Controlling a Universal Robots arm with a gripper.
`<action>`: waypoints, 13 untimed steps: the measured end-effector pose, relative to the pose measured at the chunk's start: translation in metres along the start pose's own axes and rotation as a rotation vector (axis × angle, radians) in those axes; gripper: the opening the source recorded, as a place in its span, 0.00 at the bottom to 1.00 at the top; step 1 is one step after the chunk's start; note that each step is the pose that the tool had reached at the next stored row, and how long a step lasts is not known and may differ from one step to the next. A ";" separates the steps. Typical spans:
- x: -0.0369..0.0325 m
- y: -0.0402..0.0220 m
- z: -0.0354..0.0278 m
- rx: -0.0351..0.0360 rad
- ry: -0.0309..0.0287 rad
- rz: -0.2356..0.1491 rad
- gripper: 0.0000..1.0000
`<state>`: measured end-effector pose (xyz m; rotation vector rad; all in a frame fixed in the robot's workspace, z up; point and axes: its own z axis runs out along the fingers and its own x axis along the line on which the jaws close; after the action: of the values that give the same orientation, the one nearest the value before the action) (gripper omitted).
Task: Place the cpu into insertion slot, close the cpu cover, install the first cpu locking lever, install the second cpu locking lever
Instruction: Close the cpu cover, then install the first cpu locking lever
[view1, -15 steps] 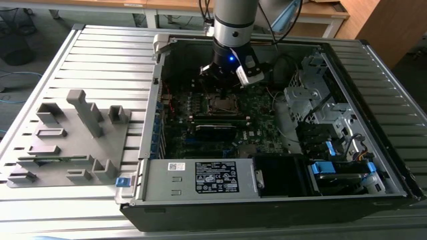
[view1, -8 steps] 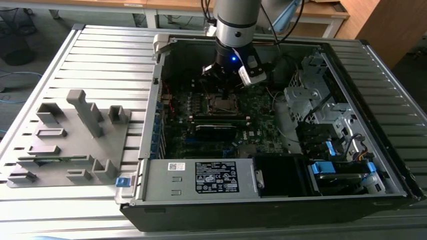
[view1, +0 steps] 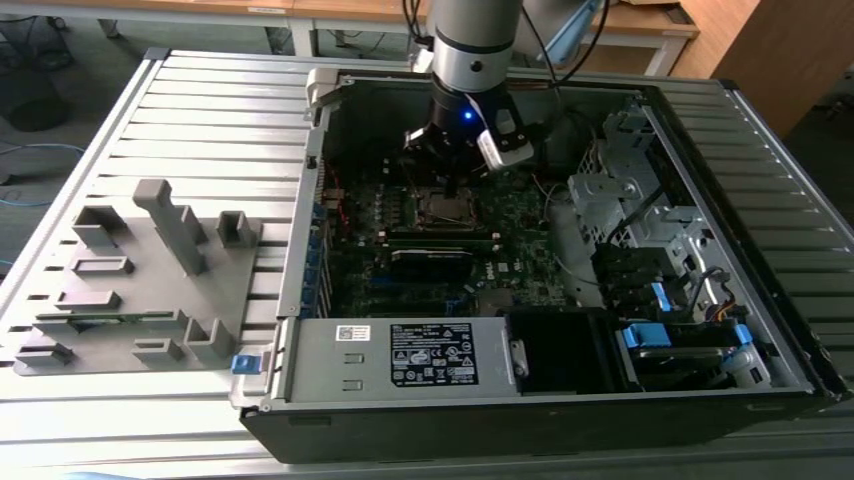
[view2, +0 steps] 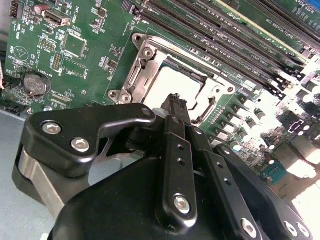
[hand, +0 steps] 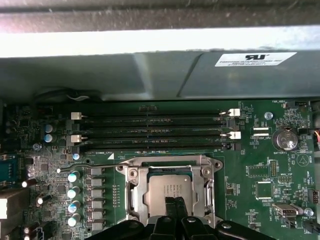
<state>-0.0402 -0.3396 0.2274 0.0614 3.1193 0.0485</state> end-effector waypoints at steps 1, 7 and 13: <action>0.0000 0.0000 -0.0008 0.0000 0.0000 0.000 0.11; -0.0001 0.0001 -0.0045 0.0000 0.0000 0.000 0.11; -0.0001 0.0002 -0.0064 0.0001 0.0001 0.000 0.11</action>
<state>-0.0403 -0.3396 0.2338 0.0613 3.1194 0.0483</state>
